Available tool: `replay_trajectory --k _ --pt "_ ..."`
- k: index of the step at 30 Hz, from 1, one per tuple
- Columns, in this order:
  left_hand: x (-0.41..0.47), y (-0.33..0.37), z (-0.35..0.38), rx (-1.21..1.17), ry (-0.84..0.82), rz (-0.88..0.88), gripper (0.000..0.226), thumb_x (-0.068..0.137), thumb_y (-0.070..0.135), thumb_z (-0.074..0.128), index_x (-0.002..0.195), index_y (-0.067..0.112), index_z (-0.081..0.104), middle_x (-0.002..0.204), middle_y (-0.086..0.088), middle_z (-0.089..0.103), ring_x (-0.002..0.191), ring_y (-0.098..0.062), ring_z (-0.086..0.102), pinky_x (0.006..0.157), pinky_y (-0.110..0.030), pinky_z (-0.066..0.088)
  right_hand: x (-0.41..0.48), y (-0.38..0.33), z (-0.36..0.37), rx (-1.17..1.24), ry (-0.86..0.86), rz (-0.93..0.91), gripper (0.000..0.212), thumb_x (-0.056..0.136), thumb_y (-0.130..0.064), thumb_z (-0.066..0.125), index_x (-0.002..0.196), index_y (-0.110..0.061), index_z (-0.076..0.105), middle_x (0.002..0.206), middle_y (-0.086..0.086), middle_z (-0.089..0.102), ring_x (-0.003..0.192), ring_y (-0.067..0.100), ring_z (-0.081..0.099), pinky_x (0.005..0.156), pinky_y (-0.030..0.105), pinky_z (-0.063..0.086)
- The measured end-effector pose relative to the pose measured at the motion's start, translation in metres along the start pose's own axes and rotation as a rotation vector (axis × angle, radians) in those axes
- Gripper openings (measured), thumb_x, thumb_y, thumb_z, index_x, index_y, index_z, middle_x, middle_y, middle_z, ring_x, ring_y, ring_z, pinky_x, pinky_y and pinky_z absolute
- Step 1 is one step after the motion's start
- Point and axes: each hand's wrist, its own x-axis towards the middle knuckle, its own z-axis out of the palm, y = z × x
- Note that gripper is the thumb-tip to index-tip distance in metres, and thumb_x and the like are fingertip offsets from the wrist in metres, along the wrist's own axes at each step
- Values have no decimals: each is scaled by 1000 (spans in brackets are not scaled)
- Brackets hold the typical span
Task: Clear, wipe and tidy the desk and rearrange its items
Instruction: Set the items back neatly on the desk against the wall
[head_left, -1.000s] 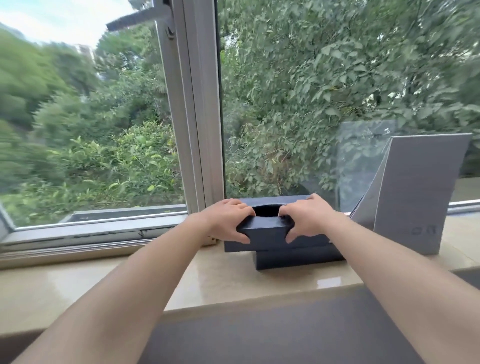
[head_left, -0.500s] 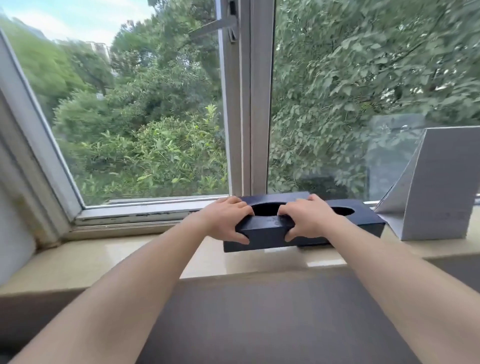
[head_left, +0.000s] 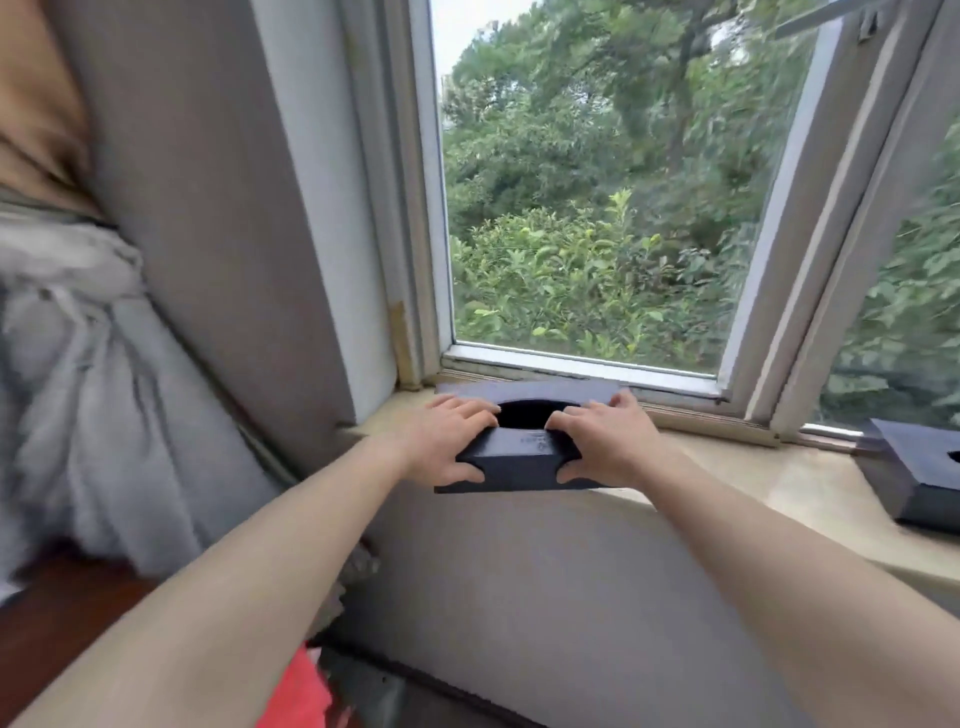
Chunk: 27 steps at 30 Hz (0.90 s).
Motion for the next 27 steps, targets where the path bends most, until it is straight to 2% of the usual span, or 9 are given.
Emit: replay_trajectory --k 4,6,9,15,18,21,27 --pt "-86 -49 12 0 -25 -191 73 84 61 60 141 18 43 156 -7 27 140 -27 36 118 -37 25 46 -81 -10 23 42 -185 60 75 -63 65 126 -36 47 123 -15 58 121 12 51 92 41 32" --pt "-130 -65 16 18 -60 -283 72 85 60 60 141 19 44 156 -3 30 141 -21 35 120 -37 20 64 -121 -14 33 61 -289 60 75 -63 64 126 -36 48 125 -15 58 120 13 51 91 41 32" --pt "-191 -77 23 21 -82 -455 73 86 60 59 145 21 40 162 -1 22 147 -15 26 123 -37 10 89 -177 -21 41 89 -444 61 76 -62 63 129 -35 46 126 -13 58 121 15 51 91 41 34" --pt "-305 -81 26 -5 -162 -789 75 90 57 57 152 23 30 166 -1 8 152 -14 10 122 -33 3 124 -287 -38 104 141 -772 61 82 -52 64 135 -29 44 127 -8 57 123 18 50 99 35 33" --pt "-357 -70 19 -55 -210 -979 73 92 54 58 153 26 28 166 3 2 152 -15 10 120 -36 18 133 -341 -51 163 137 -929 60 85 -45 63 138 -27 42 133 -6 54 125 20 48 101 33 34" --pt "-403 -52 7 -88 -248 -1172 72 93 52 57 153 29 25 166 9 -1 151 -13 14 109 -38 37 135 -396 -65 207 136 -1080 59 86 -43 64 138 -28 40 135 -5 53 124 19 47 100 33 37" --pt "-480 -5 -4 -106 -289 -1473 73 93 50 59 154 30 24 165 13 -2 150 -11 13 106 -39 41 115 -493 -82 253 155 -1391 57 89 -41 63 138 -29 38 134 -6 51 122 18 45 98 34 38"
